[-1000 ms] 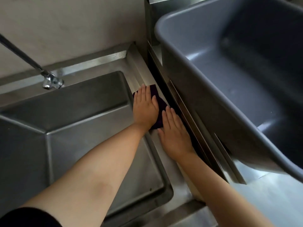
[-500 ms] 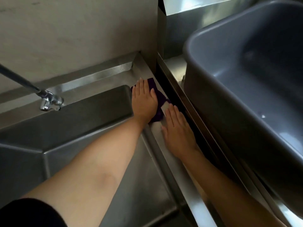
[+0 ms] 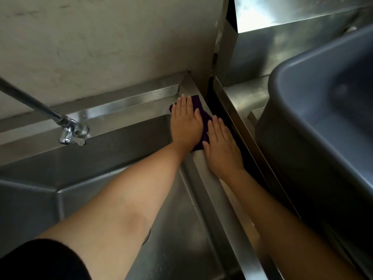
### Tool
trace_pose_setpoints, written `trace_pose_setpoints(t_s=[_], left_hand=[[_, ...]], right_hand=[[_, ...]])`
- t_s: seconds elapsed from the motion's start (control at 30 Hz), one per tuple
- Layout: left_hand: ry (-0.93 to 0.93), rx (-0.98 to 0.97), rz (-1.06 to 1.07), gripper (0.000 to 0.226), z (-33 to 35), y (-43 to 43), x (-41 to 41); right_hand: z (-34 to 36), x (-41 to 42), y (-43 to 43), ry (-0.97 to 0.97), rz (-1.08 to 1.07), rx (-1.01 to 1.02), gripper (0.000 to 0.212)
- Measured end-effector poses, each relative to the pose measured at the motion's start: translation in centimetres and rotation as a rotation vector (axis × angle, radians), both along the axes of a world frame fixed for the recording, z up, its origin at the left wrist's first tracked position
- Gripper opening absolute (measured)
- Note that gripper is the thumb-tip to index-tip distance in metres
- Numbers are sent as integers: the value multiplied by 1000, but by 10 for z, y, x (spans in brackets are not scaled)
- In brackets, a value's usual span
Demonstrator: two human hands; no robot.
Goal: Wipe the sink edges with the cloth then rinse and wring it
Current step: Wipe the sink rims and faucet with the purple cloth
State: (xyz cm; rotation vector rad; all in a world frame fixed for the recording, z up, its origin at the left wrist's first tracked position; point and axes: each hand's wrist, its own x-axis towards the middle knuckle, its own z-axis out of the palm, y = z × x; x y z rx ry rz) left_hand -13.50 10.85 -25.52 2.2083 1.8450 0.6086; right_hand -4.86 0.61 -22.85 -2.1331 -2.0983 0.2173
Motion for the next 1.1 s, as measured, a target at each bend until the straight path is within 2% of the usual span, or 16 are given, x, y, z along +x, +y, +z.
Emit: trace_pose_setpoints(t_s=[0.4, 0.57, 0.73, 1.1], left_hand=[[22, 20, 31, 66, 5, 35, -10], [-5, 25, 28, 60, 6, 52, -18], [-35, 37, 24, 56, 7, 53, -20], [-14, 39, -62, 46, 5, 36, -36]], right_hand=[[3, -10, 56, 42, -7, -40, 55], [0, -9, 61, 104, -25, -34, 56], [2, -9, 58, 247, -40, -4, 53], [1, -11, 58, 173, 39, 19, 53]])
